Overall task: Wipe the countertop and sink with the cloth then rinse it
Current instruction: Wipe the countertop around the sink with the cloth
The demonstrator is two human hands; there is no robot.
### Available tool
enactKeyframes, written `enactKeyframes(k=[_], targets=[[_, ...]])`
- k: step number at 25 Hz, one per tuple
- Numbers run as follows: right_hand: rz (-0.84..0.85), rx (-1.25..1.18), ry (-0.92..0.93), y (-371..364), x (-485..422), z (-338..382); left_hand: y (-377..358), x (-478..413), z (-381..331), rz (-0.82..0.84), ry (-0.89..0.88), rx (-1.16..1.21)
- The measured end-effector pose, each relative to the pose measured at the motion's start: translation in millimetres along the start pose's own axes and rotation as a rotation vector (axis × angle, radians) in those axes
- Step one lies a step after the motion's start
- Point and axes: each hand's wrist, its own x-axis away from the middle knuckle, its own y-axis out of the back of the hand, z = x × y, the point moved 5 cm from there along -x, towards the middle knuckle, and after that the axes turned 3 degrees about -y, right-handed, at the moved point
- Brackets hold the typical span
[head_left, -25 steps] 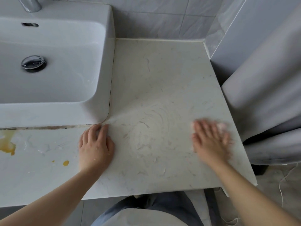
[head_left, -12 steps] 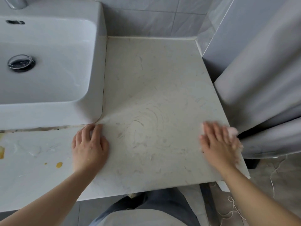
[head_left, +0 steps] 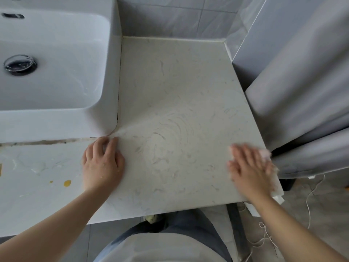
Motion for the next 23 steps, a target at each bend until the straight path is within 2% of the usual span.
enactKeyframes(k=[2, 3, 6, 8, 9, 11, 13, 14, 16, 17, 18, 19, 21, 23], targets=[[0.02, -0.051, -0.231, 0.1, 3.8, -6.0, -1.7, 0.1, -0.3, 0.012, 0.005, 0.002], [0.013, -0.017, -0.211, -1.2, 15.5, 15.6, -1.5, -0.2, -0.4, 0.017, 0.008, 0.007], [0.048, -0.035, 0.195, -12.8, 53.0, 105.0, 0.9, 0.2, -0.8, 0.025, 0.01, 0.01], [0.033, 0.079, 0.497, -10.3, 45.6, 130.1, 2.1, 1.6, -0.3, 0.017, 0.002, -0.004], [0.037, 0.044, 0.518, -4.3, 25.5, 130.5, 2.3, 1.2, -0.1, 0.011, -0.004, -0.01], [0.043, -0.005, 0.354, 5.1, -13.6, 120.0, 0.7, 0.2, -0.4, 0.012, -0.012, -0.021], [0.021, -0.014, 0.226, 5.8, -12.2, 131.6, 0.2, -0.6, 0.2, 0.022, -0.026, -0.026], [0.046, -0.02, 0.29, 1.0, 7.1, 147.7, 0.4, 0.1, 1.4, 0.026, -0.045, -0.029], [0.103, 0.007, 0.588, -11.3, 60.7, 176.4, 0.5, 4.9, 5.7, 0.032, -0.109, -0.042], [0.129, 0.008, 0.677, -10.9, 70.7, 180.0, 0.6, 7.4, 8.1, 0.042, -0.143, -0.051], [0.083, 0.038, 0.749, -12.1, 62.5, 180.7, 0.4, 10.0, 10.8, 0.057, -0.171, -0.063], [0.048, 0.089, 0.762, -10.9, 42.0, 181.1, 0.1, 12.3, 12.8, 0.076, -0.191, -0.079], [0.005, -0.002, 0.536, 3.8, -9.3, 181.7, -0.5, 15.7, 15.3, 0.102, -0.218, -0.108], [0.0, -0.025, 0.366, 8.1, -15.8, 197.9, 1.6, 19.1, 18.2, 0.12, -0.238, -0.124]])
